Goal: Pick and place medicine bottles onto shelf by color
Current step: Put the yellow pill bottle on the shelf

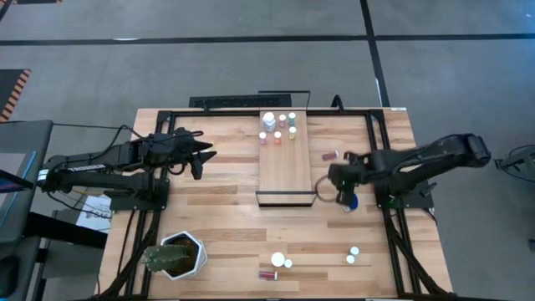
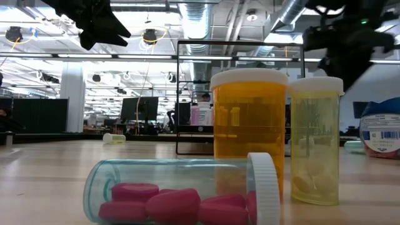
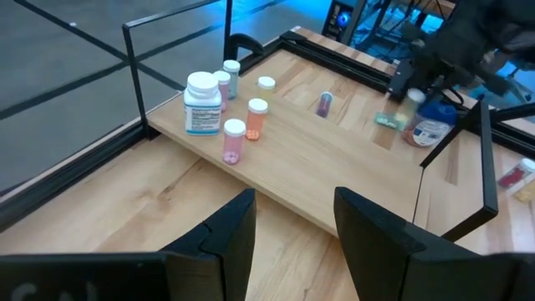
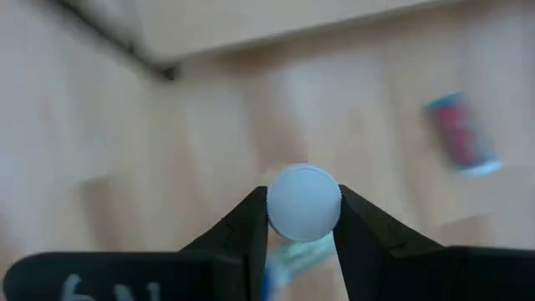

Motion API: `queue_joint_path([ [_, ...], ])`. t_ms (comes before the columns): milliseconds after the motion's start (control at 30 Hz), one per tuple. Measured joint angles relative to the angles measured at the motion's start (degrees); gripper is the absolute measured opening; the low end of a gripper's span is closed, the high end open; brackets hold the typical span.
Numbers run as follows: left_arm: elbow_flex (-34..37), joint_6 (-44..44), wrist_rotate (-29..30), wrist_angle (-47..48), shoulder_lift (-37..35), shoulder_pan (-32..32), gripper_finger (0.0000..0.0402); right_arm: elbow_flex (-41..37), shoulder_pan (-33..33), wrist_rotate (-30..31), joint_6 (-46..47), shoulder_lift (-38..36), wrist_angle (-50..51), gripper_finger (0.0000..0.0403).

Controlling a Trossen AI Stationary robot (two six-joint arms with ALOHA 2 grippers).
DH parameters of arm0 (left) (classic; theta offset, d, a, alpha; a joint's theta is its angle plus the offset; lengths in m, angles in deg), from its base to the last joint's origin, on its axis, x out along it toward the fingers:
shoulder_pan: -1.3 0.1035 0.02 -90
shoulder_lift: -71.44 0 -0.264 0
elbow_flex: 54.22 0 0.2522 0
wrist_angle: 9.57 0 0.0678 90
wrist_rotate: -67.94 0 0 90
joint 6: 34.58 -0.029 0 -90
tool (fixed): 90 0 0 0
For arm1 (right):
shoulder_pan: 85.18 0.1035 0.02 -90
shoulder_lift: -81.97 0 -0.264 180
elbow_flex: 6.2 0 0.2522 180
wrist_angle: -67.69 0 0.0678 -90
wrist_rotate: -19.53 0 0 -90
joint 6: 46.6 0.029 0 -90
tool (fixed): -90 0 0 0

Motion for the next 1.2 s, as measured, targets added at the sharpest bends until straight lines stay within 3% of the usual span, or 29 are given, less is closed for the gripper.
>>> queue_joint_path([
  [200,0.0,-0.7,0.0,0.0,0.0,0.0,0.0149,0.0,-14.9,0.3,-0.3,0.4,-6.7,0.0133],
  [400,0.0,-0.7,0.1,0.0,0.0,0.0,0.0149,3.6,-24.4,-3.1,-1.6,9.1,-10.1,0.0134],
  [833,0.0,-0.7,0.1,0.0,0.0,0.0,0.0149,24.4,-33.7,-2.4,-4.5,28.1,-8.5,0.0134],
  [1200,0.0,-0.8,0.1,0.1,0.0,0.0,0.0149,34.8,-35.2,-2.3,-9.3,39.1,-8.0,0.0134],
])
